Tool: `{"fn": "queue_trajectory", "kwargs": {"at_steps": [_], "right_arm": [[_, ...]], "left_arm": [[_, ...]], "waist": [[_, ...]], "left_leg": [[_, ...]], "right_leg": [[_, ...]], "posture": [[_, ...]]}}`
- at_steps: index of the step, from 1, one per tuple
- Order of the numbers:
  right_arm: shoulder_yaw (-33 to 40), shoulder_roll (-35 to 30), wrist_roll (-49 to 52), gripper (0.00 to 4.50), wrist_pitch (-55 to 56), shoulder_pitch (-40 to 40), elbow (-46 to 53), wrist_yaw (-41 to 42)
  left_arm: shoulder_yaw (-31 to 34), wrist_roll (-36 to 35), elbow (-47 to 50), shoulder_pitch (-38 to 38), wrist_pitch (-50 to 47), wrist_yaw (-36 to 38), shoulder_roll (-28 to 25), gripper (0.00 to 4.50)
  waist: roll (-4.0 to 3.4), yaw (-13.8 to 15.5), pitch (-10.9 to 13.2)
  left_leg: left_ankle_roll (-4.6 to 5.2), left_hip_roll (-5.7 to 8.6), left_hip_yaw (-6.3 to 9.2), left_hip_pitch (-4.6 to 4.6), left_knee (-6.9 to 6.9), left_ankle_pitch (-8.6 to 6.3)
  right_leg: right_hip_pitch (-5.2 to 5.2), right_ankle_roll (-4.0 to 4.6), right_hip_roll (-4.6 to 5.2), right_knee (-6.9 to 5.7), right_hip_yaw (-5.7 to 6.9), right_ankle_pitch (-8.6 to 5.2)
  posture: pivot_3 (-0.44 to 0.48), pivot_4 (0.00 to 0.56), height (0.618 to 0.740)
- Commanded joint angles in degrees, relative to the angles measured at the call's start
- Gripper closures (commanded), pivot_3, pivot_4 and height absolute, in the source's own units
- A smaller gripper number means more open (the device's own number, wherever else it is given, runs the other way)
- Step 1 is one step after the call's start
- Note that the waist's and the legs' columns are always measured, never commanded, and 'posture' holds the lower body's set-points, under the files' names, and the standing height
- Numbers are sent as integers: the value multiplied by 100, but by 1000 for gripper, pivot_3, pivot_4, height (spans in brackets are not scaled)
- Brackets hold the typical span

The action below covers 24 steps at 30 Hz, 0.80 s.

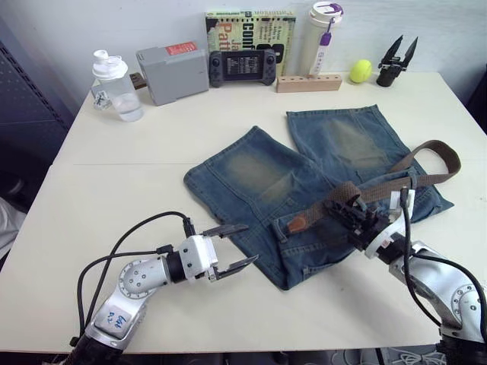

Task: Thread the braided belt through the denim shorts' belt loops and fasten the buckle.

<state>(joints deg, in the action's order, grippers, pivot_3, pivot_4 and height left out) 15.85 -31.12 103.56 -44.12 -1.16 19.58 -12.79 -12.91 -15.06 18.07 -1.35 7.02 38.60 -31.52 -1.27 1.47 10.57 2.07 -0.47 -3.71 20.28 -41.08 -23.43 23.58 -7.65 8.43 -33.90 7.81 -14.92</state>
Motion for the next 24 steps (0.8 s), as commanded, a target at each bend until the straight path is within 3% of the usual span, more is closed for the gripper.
{"fn": "queue_trajectory", "kwargs": {"at_steps": [1, 17, 24], "right_arm": [[-118, -131, -651, 4500, -41, -19, 264, 308], [-689, -20, -2823, 4500, 115, -388, 848, 897], [-1380, 303, -3452, 4500, -68, -348, 1147, 881]], "left_arm": [[115, -45, 286, 58, -81, 41, 61, 1316], [175, 130, 400, 46, -234, 80, 224, 1316], [115, 475, 249, -9, 19, 125, 207, 1316]], "waist": [[0, 1, 0], [-1, -4, -1], [-1, -11, -1]], "left_leg": [[0, 1, -1, 0, 0, 0], [0, 24, -3, -1, 1, 0], [-1, 32, -1, -3, 2, 0]], "right_leg": [[0, -1, 0, 0, -1, 0], [0, -2, -4, 1, -3, 1], [0, -2, -4, 1, -3, 1]], "posture": [[0, 150, 726], [0, 150, 726], [0, 150, 726]]}}
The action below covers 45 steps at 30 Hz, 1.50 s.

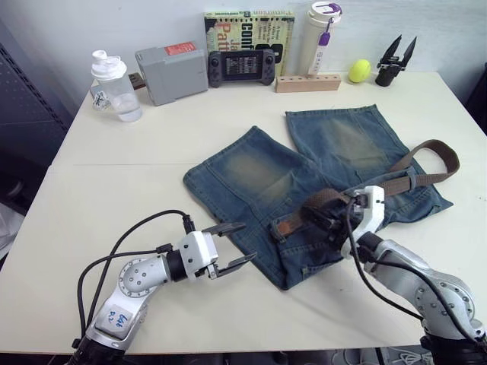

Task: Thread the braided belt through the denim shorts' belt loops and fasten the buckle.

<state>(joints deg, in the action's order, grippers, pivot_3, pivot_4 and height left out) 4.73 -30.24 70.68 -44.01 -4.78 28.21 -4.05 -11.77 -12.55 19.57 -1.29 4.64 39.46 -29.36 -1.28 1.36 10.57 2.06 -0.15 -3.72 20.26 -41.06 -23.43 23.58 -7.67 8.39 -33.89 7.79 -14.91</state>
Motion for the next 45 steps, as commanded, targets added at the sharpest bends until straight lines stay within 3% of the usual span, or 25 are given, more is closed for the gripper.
{"fn": "queue_trajectory", "kwargs": {"at_steps": [1, 5, 8, 13, 26, 33, 37, 41, 45], "right_arm": [[-346, 297, -201, 4500, -115, 33, 278, -23], [-436, 579, 2, 4500, -364, 69, 166, -240], [-370, 895, 663, 4500, -591, 139, -103, -638], [-92, 1208, 1561, 4500, -638, 143, -569, -1273], [-131, 1476, 2621, 4500, -397, 256, -682, -1852], [-206, 1462, 2654, 4500, -330, 295, -649, -1886], [-212, 1426, 2640, 4500, -315, 305, -670, -1850], [-227, 1406, 2620, 4500, -298, 296, -677, -1837], [-245, 1381, 2596, 4500, -290, 291, -683, -1798]], "left_arm": [[-21, 350, 35, -31, 364, 57, -32, 1316], [-74, 820, -236, -115, 784, 67, -83, 1316], [-276, 1850, -835, -397, 1628, -109, -258, 1316], [-454, 2633, -1546, -779, 2562, -449, -248, 1316], [-452, 3751, -2061, -972, 3404, -1524, 7, 1316], [-427, 3773, -2192, -969, 3517, -1737, -12, 1316], [-421, 3663, -2170, -916, 3613, -1684, -114, 2453], [-364, 3614, -2084, -816, 3577, -1662, -205, 4285], [-338, 3639, -2027, -763, 3522, -1640, -270, 4455]], "waist": [[0, 1, 0], [-1, 0, -1], [-1, 1, -2], [11, -10, -14], [29, -3, -29], [29, -6, -31], [28, -6, -41], [3, -18, -92], [-5, -29, -97]], "left_leg": [[0, 1, -1, 0, 0, 0], [0, 3, -1, 0, 0, 0], [-1, 3, -3, -2, 1, 0], [-2, 2, -8, -3, 6, 1], [-2, -5, -1, -7, 7, 1], [-1, -37, -2, -7, 6, 1], [-1, -39, -2, -7, 7, 1], [2, -40, -2, -9, 11, -1], [2, -41, -4, -10, 14, -2]], "right_leg": [[0, 0, 0, 0, -1, 0], [0, 0, 0, 0, -1, 0], [-1, 0, -2, -1, 2, 0], [-1, 0, -5, 0, 2, 0], [-4, 0, -2, -2, 1, 0], [-3, 0, -1, -2, 2, 0], [-3, 0, -1, -3, 3, 0], [-2, 0, -1, 0, 4, 0], [-2, 0, -3, 1, 5, 0]], "posture": [[0, 150, 726], [0, 150, 726], [0, 150, 726], [0, 150, 726], [0, 150, 726], [0, 150, 726], [0, 150, 726], [0, 150, 726], [0, 150, 726]]}}
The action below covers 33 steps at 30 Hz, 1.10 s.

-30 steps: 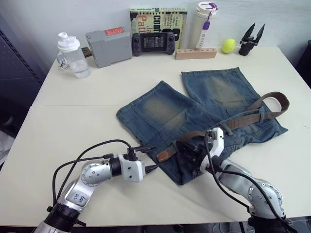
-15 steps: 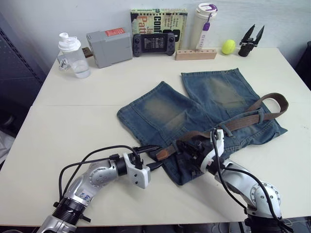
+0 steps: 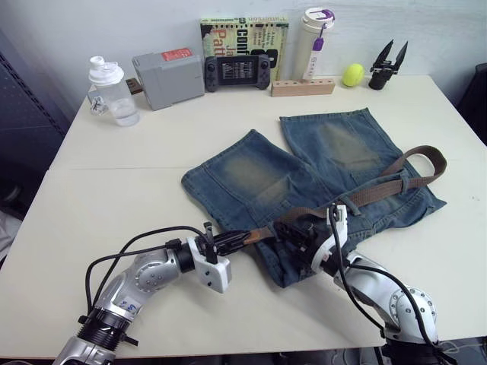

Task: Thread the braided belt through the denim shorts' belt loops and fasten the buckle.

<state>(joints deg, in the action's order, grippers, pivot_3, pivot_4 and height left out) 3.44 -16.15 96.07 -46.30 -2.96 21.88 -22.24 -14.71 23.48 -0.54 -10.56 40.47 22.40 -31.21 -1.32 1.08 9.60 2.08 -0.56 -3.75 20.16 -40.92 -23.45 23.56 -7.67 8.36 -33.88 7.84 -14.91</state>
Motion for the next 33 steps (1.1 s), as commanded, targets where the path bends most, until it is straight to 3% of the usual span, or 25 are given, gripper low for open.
{"fn": "queue_trajectory", "kwargs": {"at_steps": [1, 12, 13, 19, 33], "right_arm": [[-126, -51, 29, 4500, -78, 105, -52, 45], [-230, -151, -39, 4500, -108, 72, -73, 62], [-232, -146, -44, 4500, -102, 72, -78, 66], [-243, -113, -44, 4500, -80, 96, -61, 61], [-293, -83, -12, 4500, -73, 136, 32, 84]], "left_arm": [[-44, 27, 14, 165, -76, 73, -91, 4455], [-111, -187, 136, 248, -120, 276, -149, 4455], [-110, -234, 128, 245, -146, 298, -141, 3771], [-128, -228, 138, 260, -280, 415, -133, 1310], [-30, -403, 209, 180, -524, 317, 48, 1310]], "waist": [[-1, -4, -1], [-1, -8, -2], [-1, -10, -2], [7, -6, -6], [10, -1, -10]], "left_leg": [[0, 0, 0, 0, 0, 0], [-1, 0, 0, 0, 0, 0], [-1, 0, 0, 0, 0, 0], [-1, 0, -1, 1, -2, 0], [0, -2, 0, 1, -2, -1]], "right_leg": [[0, 0, 0, 0, 0, 0], [0, 0, 0, 1, 0, 0], [0, 0, 0, 1, 0, 0], [0, 0, 0, 2, -1, 0], [0, 0, 0, 1, -2, 0]], "posture": [[0, 150, 726], [0, 150, 726], [0, 150, 726], [0, 150, 726], [0, 150, 726]]}}
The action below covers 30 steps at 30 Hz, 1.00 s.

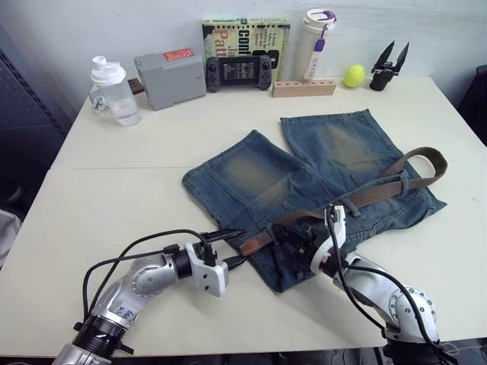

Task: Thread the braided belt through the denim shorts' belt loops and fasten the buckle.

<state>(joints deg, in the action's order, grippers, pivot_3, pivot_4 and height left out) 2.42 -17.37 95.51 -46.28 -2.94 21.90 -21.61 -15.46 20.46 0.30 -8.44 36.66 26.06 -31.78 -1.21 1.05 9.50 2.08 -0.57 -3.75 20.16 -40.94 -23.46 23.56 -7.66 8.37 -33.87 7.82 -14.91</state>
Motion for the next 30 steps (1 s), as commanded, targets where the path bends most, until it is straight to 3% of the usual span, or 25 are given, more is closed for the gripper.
{"fn": "queue_trajectory", "kwargs": {"at_steps": [1, 16, 23, 30], "right_arm": [[-198, 35, 38, 4500, -82, 138, 35, 29], [-258, 65, -44, 4500, -68, 226, 111, 51], [-257, 55, -76, 4500, -75, 253, 112, 83], [-275, 75, -122, 4500, -66, 229, 67, 114]], "left_arm": [[54, -167, 156, -49, -174, -37, 132, 1310], [249, -521, 283, -127, -445, -114, 357, 1310], [374, -1261, 669, -24, -597, 296, 200, 1310], [511, -1490, 823, 27, -700, 542, -3, 1310]], "waist": [[1, 4, 0], [1, 5, -1], [1, 5, -1], [1, -2, -1]], "left_leg": [[0, 0, 0, 0, 0, 0], [0, 0, 0, 1, 0, 0], [0, -1, 0, 1, 0, 0], [0, 0, 1, 1, 0, 0]], "right_leg": [[0, 0, 0, 0, 0, 0], [1, 0, 0, 0, 1, 0], [1, 0, 0, 1, 0, 0], [1, 0, 0, 2, 0, 0]], "posture": [[0, 150, 726], [0, 150, 726], [0, 150, 726], [0, 150, 726]]}}
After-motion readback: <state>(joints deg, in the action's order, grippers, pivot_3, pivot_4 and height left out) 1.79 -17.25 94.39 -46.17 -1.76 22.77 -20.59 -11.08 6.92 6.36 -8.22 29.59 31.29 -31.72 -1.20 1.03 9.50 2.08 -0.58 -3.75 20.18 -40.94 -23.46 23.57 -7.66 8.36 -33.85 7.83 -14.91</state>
